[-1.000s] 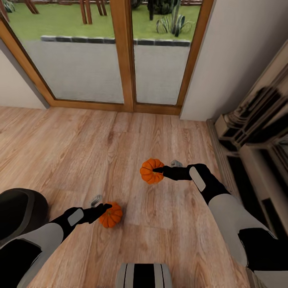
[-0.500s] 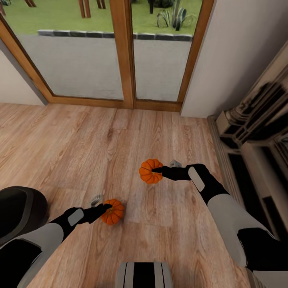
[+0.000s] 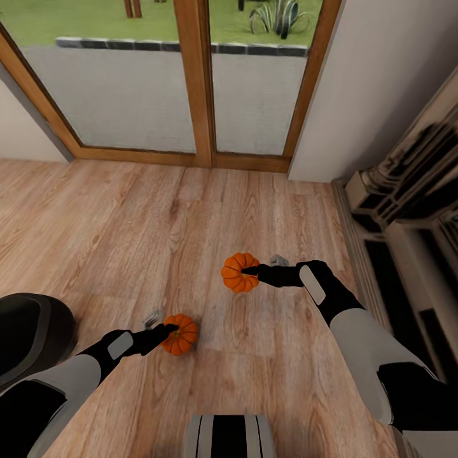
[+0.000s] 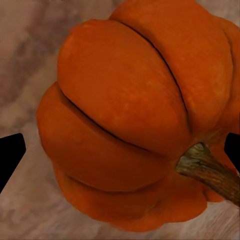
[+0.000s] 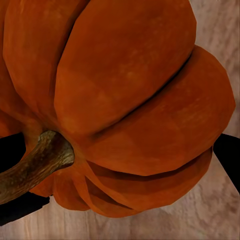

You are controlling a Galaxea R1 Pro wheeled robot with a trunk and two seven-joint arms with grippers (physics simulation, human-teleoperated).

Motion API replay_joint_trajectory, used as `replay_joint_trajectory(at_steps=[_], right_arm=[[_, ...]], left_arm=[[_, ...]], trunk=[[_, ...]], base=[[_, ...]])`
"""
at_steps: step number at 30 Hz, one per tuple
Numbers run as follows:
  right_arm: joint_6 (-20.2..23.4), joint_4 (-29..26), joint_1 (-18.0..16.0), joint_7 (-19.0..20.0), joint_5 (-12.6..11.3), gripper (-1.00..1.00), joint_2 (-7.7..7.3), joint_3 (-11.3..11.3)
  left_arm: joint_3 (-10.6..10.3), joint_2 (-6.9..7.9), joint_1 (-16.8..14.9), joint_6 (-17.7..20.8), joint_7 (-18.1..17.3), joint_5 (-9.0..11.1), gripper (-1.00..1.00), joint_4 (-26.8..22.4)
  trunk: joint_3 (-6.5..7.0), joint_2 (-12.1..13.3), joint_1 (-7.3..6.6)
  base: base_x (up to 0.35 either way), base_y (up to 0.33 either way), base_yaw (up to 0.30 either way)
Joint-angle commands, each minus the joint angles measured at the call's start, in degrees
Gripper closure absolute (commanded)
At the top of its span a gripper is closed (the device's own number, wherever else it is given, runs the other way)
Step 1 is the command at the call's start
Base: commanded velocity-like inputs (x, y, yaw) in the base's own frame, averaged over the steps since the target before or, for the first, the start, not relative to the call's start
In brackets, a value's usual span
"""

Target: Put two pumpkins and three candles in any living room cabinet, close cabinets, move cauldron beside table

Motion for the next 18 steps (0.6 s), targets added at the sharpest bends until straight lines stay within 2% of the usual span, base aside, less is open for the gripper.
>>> replay_joint_trajectory(at_steps=[1, 10, 11, 18], right_arm=[[0.2, 0.0, 0.0, 0.2, 0.2, 1.00, -0.02, 0.0], [0.2, 0.1, 0.0, 0.2, 0.2, 1.00, 0.02, 0.0], [0.2, 0.1, 0.0, 0.1, 0.2, 1.00, 0.03, 0.0], [0.2, 0.2, 0.0, 0.0, 0.2, 1.00, 0.03, 0.0]], left_arm=[[-0.4, 0.04, 0.0, 0.2, -0.1, 0.4, -1.00, 0.0], [-0.5, -0.02, -0.1, -0.2, -0.1, 0.3, -1.00, -0.1], [-0.5, -0.03, -0.1, -0.6, -0.1, 0.3, 1.00, -0.1], [-0.5, -0.05, 0.0, -1.6, -0.1, 0.2, 1.00, -0.1]], trunk=[[-0.03, 0.0, -0.01], [-0.03, 0.0, -0.01], [-0.03, 0.0, -0.01], [-0.03, 0.0, -0.01]], base=[[0.000, 0.000, 0.000], [0.000, 0.000, 0.000], [0.000, 0.000, 0.000], [0.000, 0.000, 0.000]])
